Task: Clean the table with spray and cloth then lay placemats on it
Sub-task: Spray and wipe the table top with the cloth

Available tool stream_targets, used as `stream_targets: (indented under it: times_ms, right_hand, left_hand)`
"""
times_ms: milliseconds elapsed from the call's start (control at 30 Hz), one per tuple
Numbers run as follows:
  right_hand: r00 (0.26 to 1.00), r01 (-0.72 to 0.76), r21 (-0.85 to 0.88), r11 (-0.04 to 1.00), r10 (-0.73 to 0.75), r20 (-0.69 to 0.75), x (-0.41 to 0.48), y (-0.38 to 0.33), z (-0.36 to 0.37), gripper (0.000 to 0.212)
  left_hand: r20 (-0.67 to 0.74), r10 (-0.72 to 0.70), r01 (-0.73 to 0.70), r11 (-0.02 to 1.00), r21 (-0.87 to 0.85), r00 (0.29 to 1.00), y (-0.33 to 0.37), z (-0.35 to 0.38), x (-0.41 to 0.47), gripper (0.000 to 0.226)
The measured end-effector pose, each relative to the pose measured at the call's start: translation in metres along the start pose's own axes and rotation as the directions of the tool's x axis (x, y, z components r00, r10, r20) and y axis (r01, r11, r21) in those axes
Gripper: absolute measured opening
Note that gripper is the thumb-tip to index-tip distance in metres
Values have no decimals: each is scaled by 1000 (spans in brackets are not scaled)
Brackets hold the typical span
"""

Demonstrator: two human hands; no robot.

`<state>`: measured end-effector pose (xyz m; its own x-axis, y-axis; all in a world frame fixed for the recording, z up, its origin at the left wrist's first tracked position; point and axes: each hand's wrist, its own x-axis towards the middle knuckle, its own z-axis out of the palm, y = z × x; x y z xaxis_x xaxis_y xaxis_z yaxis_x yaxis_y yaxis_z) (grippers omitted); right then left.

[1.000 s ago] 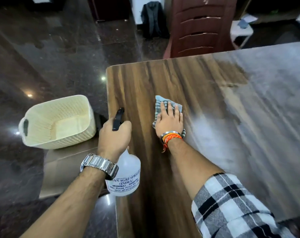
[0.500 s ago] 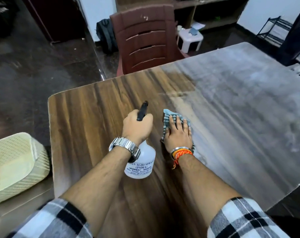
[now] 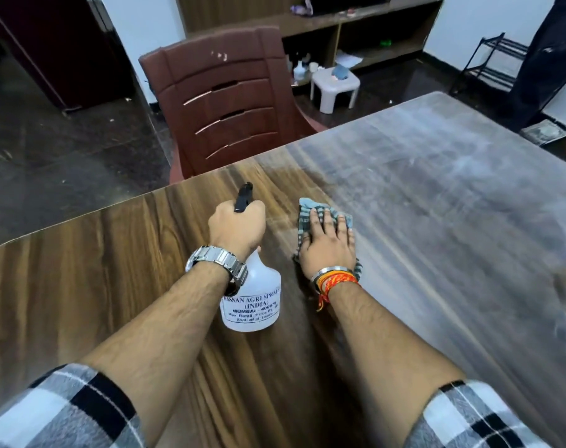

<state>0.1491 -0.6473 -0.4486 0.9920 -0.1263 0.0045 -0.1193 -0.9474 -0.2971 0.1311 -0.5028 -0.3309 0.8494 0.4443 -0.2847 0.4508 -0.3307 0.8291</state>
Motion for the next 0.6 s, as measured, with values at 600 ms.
stream_targets:
  times_ms: [600]
  right_hand:
    - [997,66,67,996,-69,37,69,-6,2,60]
  left_hand:
    - [282,78,-124,982,146,956,57,82,52,46]
